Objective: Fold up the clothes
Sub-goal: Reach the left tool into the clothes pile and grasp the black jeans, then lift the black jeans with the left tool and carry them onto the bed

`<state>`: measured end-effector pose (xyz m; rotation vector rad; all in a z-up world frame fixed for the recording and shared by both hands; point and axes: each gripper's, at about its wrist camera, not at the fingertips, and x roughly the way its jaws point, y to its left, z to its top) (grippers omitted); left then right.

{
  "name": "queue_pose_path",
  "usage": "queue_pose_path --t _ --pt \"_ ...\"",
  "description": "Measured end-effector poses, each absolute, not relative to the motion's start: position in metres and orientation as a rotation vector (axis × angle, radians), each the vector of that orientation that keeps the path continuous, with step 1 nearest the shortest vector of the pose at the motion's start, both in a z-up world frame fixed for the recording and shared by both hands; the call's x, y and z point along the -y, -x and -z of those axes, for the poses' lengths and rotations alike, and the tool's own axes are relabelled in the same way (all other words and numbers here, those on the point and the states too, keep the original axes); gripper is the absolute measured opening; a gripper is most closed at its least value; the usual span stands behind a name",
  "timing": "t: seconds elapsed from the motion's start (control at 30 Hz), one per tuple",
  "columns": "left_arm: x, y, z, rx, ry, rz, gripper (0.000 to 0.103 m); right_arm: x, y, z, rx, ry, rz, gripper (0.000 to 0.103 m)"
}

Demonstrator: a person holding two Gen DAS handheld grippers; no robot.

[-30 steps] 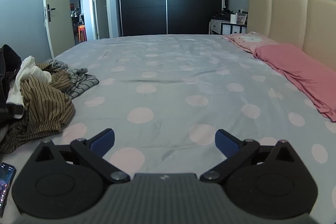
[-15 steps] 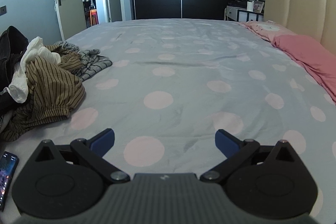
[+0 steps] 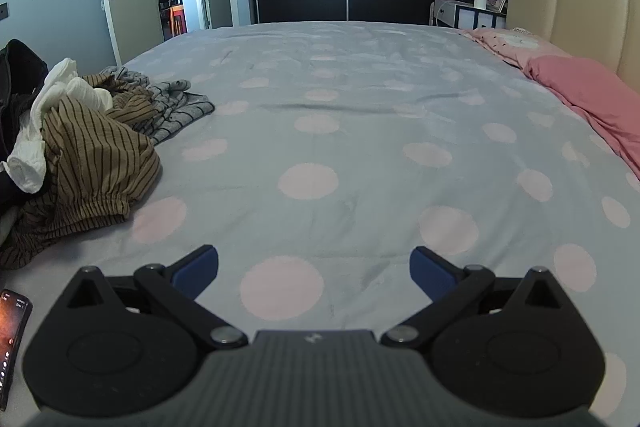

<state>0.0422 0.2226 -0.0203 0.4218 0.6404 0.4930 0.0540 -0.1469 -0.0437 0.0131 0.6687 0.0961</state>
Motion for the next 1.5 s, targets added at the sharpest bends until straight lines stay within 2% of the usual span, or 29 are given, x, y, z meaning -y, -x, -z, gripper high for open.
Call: queue_pose_path --t 0.13,0.53,0.87,1.03,1.17,1.37,1.5 --pt "-0.228 -0.046 0.015 -0.627 -0.395 -0.471 0.040 0.146 -0.054 0.044 -0.673 -0.007 -0.099 0.103" --pt "-0.243 -0.051 -0.027 -0.570 -0.246 -0.449 0.017 0.147 -0.052 0.045 -0.684 -0.007 -0.111 0.103" --pt "-0.213 -0.042 -0.104 -0.445 -0.195 -0.283 0.014 0.146 -0.047 0.036 -0.658 -0.020 -0.131 0.103" --pt "-0.160 -0.035 -0.157 -0.347 -0.155 -0.073 0.014 0.147 -0.044 0.029 -0.637 -0.028 -0.132 0.103" --pt "-0.108 -0.045 -0.179 -0.353 -0.113 0.114 0.014 0.156 -0.041 0.020 -0.617 -0.045 -0.108 0.103" --pt "-0.023 -0.066 -0.157 -0.395 -0.139 0.326 0.013 0.194 -0.038 0.008 -0.583 -0.075 0.009 0.103" --pt "0.031 -0.087 -0.104 -0.519 -0.130 0.430 0.014 0.234 -0.036 0.003 -0.579 -0.107 0.132 0.103"
